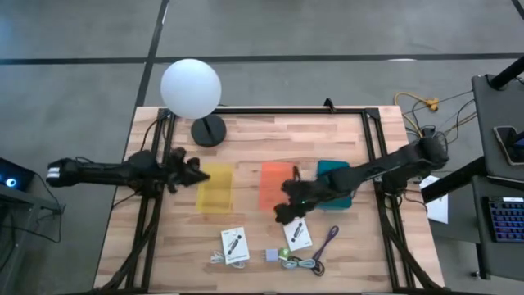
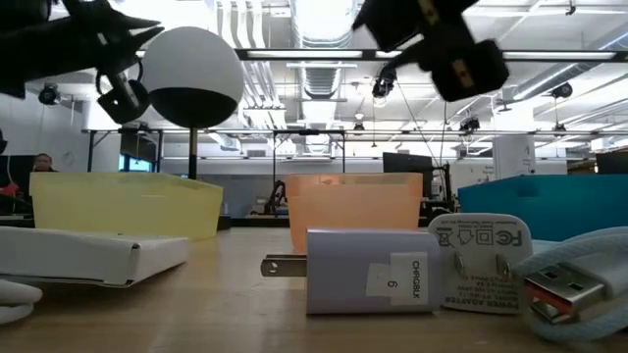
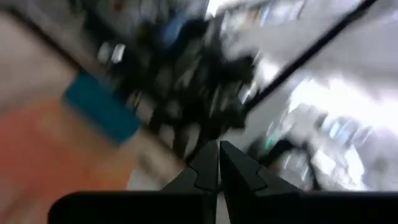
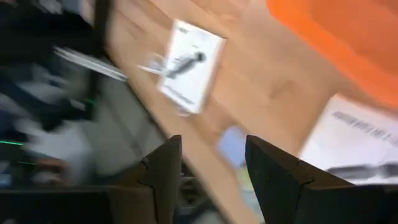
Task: Pick and place items into bin
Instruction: Put the left card reader box into the blue bin
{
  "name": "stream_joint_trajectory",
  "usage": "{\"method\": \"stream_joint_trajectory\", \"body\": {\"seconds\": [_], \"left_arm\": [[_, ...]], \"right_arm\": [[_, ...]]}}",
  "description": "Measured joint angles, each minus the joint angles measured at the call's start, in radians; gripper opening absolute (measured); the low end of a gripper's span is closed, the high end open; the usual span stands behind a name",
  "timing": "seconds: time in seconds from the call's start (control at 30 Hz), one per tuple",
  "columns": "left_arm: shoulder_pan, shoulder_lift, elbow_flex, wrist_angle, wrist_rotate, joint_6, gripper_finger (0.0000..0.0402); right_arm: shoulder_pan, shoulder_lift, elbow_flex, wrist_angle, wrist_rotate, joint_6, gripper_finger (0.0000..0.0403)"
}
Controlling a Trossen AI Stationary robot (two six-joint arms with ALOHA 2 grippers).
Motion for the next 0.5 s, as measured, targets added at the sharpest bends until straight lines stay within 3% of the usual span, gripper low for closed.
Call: {"method": "stream_joint_trajectory", "body": {"seconds": [0.1,0.23,0.33,0.5], "left_arm": [[-0.101,0.024,0.159,-0.416,-0.032,0.146,0.0],[-0.247,0.125,0.373,-0.821,-0.204,0.25,0.0],[-0.355,0.217,0.494,-0.947,-0.29,0.212,0.0],[-0.593,0.424,0.636,-0.972,-0.474,0.117,0.0]], "right_arm": [[0.023,0.103,0.104,-0.12,-0.028,-0.154,0.0164],[0.071,0.202,0.223,-0.279,-0.021,-0.319,0.0164],[0.103,0.237,0.262,-0.31,0.01,-0.386,0.0164],[0.137,0.244,0.255,-0.306,0.126,-0.47,0.0164]]}}
